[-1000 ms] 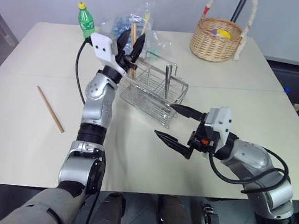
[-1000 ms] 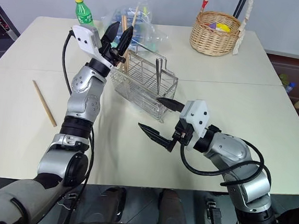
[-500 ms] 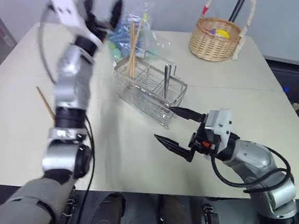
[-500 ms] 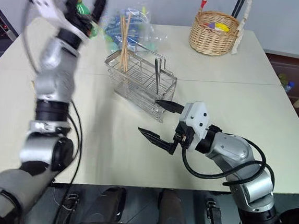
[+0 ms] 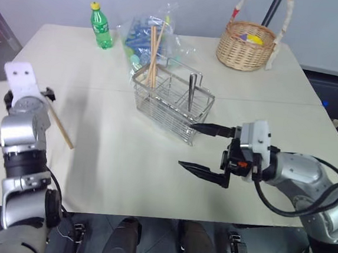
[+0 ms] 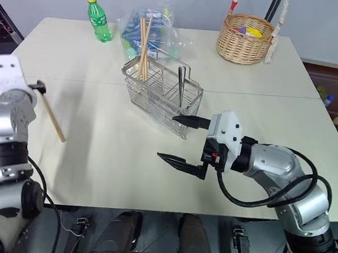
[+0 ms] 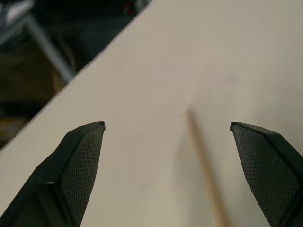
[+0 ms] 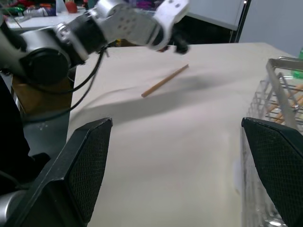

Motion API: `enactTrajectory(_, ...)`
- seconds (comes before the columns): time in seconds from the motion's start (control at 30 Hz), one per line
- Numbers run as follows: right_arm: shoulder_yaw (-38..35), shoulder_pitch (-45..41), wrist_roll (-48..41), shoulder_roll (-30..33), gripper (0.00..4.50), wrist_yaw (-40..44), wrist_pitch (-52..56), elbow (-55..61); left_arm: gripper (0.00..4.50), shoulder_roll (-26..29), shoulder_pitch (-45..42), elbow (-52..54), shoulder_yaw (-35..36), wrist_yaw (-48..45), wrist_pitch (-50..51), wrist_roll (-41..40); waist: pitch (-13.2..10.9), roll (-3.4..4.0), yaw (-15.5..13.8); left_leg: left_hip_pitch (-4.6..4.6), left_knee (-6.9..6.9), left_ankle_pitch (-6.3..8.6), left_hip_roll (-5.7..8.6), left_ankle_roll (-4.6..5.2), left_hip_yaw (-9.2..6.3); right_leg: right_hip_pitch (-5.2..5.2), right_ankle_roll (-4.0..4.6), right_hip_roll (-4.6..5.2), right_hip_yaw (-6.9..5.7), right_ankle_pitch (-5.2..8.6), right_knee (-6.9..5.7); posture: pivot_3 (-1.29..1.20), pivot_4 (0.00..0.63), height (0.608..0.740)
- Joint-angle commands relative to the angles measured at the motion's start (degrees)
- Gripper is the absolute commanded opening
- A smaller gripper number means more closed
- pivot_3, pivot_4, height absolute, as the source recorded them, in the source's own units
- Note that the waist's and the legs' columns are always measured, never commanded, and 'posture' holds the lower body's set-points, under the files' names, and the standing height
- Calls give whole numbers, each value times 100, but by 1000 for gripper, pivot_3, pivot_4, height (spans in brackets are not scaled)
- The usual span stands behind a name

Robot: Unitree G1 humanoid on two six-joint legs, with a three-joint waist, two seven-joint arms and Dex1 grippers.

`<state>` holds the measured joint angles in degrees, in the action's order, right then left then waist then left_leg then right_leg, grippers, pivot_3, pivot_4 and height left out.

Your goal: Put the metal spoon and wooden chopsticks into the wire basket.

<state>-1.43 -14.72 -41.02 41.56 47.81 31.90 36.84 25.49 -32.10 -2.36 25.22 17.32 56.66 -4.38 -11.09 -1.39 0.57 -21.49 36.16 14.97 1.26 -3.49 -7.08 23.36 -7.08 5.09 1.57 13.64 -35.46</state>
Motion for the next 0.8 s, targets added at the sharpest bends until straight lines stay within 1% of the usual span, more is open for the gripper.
enactTrajectory(0.03,-107,-140,-117,48,4500,79,40,-33,4441,-265,96,685,138,153,385,68,0,-1,-2,-1,1,0,0,0,-1,0,0,0,-2,0,-1,0,150,740)
enactTrajectory(0.23,-101,-231,-100,56,4500,137,94,-122,4441,-840,48,1001,252,487,805,224,1,-1,12,0,1,-1,-1,-2,-1,0,0,-1,-2,0,0,0,150,740)
enactTrajectory(0.37,-118,-205,-110,32,4500,65,146,-59,4441,-1099,-124,731,469,630,769,226,1,-1,10,-1,2,-1,-1,-2,0,1,0,-1,-2,0,0,0,150,740)
enactTrajectory(0.57,-173,-133,-125,7,4500,-100,203,34,4441,-1149,-561,-97,938,757,844,122,1,-1,4,-1,2,-1,0,-2,0,0,0,0,-2,0,0,0,150,740)
enactTrajectory(0.63,-184,-122,-131,-4,4500,-165,216,63,4441,-1175,-744,-367,1190,781,874,27,2,0,4,0,2,-1,0,-2,0,-1,0,0,-2,0,0,0,150,740)
enactTrajectory(0.8,-219,-87,-160,-11,4500,-294,245,125,4441,-1089,-919,-930,1482,595,819,-161,12,16,7,6,2,-2,0,-3,1,-4,0,0,-2,0,-2,0,150,740)
